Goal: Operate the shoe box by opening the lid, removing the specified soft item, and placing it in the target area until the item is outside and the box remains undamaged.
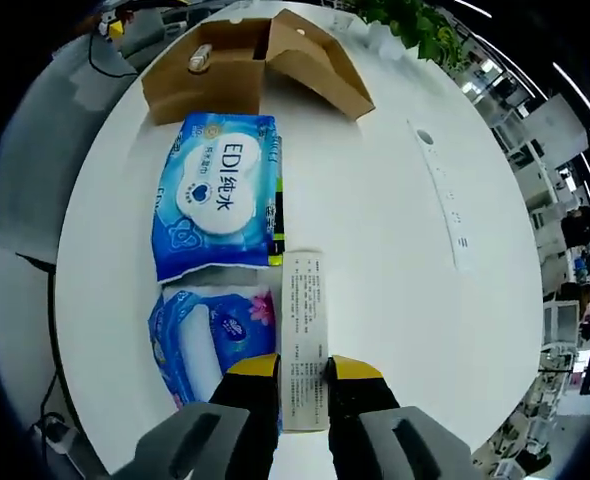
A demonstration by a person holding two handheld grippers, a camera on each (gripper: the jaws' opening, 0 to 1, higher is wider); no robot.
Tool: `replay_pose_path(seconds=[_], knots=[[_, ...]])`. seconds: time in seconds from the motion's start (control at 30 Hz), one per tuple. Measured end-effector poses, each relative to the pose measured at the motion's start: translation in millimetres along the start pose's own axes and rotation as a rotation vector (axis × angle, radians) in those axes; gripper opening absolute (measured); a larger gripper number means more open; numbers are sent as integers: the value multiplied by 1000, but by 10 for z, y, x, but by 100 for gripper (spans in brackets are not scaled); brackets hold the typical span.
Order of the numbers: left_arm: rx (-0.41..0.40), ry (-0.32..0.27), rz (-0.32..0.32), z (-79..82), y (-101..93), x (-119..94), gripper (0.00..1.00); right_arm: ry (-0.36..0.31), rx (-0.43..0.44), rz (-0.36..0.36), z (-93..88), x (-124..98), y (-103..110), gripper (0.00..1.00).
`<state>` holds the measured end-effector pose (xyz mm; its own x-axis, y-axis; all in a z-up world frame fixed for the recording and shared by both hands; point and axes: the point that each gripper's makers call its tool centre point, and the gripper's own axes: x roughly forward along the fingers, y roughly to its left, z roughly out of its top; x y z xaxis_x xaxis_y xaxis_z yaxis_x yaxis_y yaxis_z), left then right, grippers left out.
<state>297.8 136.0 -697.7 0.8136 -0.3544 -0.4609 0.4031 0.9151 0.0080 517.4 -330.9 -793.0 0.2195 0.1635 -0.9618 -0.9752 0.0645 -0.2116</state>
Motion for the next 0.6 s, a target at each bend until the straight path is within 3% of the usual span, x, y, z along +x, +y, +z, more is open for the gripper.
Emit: replay_pose_path(seconds=[0.3, 0.6], knots=[[8, 11, -8, -8, -24, 14, 98, 36, -17, -37, -112, 49, -89, 14], [3, 15, -4, -2, -5, 24, 98, 47, -43, -29, -169, 111, -111, 14]])
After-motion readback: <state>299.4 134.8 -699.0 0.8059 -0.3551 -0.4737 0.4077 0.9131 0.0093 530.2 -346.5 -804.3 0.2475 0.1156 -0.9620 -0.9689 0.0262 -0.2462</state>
